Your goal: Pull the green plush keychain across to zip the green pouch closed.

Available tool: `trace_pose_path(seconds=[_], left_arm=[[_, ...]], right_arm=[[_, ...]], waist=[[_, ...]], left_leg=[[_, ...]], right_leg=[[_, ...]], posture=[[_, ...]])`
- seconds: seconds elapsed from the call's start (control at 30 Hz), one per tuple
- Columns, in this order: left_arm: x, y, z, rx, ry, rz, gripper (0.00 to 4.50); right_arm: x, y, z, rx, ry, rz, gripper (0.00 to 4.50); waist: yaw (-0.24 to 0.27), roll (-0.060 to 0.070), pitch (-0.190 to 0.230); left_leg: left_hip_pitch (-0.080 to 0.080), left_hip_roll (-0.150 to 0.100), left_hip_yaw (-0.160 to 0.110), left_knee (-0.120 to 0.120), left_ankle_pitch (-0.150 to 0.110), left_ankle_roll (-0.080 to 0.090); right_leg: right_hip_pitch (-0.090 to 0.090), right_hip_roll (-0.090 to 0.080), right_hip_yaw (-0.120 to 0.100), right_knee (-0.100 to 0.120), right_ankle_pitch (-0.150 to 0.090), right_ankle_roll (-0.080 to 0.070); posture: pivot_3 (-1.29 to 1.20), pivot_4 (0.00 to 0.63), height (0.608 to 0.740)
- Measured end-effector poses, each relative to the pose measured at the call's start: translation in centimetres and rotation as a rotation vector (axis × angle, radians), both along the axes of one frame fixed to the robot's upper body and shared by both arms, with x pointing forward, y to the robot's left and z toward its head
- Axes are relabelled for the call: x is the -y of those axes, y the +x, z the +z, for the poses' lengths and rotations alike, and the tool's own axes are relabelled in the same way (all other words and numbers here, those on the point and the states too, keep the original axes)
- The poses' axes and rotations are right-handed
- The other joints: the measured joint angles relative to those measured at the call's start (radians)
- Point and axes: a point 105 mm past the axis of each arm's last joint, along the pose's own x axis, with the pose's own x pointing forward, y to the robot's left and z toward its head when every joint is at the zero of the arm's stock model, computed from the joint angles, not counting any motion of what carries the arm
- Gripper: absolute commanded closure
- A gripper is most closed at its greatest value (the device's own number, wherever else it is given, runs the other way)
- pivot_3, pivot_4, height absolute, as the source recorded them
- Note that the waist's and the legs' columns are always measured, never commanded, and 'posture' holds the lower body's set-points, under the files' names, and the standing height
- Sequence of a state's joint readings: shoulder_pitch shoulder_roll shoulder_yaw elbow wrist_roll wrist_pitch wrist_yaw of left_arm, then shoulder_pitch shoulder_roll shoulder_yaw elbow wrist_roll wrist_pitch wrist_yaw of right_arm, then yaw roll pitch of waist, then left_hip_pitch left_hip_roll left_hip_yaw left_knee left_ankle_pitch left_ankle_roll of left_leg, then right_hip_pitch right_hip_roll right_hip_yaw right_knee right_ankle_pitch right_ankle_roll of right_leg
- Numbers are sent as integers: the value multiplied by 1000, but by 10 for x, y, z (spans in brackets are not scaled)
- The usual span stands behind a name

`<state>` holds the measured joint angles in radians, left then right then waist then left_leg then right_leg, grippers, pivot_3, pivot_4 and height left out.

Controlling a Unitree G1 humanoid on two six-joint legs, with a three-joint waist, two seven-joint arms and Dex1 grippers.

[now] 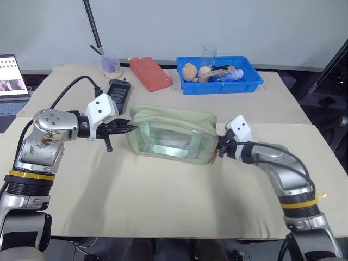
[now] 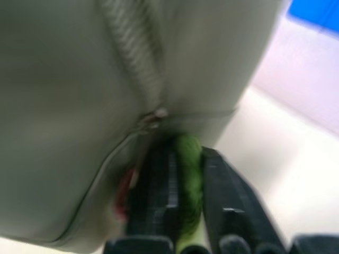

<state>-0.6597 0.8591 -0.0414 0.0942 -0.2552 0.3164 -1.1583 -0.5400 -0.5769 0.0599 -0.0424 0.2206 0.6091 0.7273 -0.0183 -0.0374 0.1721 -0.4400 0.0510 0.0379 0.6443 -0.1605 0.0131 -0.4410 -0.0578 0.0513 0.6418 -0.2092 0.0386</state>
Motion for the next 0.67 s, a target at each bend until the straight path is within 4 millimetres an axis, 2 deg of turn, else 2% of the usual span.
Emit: trace_pose_path(seconds=[0.1, 0.2, 0.27, 0.37, 0.5, 0.57, 0.67], left_arm=[[-7, -2, 5, -17, -33, 21, 1549], [-23, -3, 17, -35, -92, 77, 129], [-37, -9, 29, -81, -161, 116, 0], [-52, -17, 46, -116, -241, 157, 0], [-67, -26, 72, -117, -332, 200, 0], [-72, -28, 79, -107, -347, 213, 0], [-72, -29, 83, -99, -362, 206, 0]], right_arm=[[24, 2, 28, 47, -56, 5, 1583], [38, -5, 62, 81, -96, 68, 552], [42, -15, 90, 93, -77, 136, 29], [33, -32, 121, 95, -12, 234, 29], [5, -72, 154, 62, 124, 450, 29], [-1, -84, 160, 70, 137, 493, 29], [-4, -84, 159, 77, 144, 475, 29]], waist=[[2, 0, 0], [3, 0, 0], [-1, 0, 0], [-6, 0, 0], [-2, 0, 1], [0, 0, 0], [7, 0, 1]], left_leg=[[-1, 0, 0, -1, 0, 0], [-1, 0, 0, -1, 0, 0], [0, 1, 0, -1, 0, 0], [0, 1, 0, -2, -1, 1], [0, 1, 0, -2, -1, 0], [0, 1, 0, -2, -1, 0], [0, 0, 0, -1, 0, 0]], right_leg=[[0, 0, 0, -1, 0, 0], [-1, 0, 0, -1, -1, 0], [-1, 0, 0, -1, -1, 0], [-1, 0, 0, -1, -2, 0], [-1, 0, -1, 0, -2, -1], [0, -1, -1, -1, -3, -2], [0, -2, -2, -2, -5, -6]], posture=[[0, 150, 740], [0, 150, 740], [0, 150, 740], [0, 150, 740], [0, 150, 740], [0, 150, 740], [0, 150, 740]])
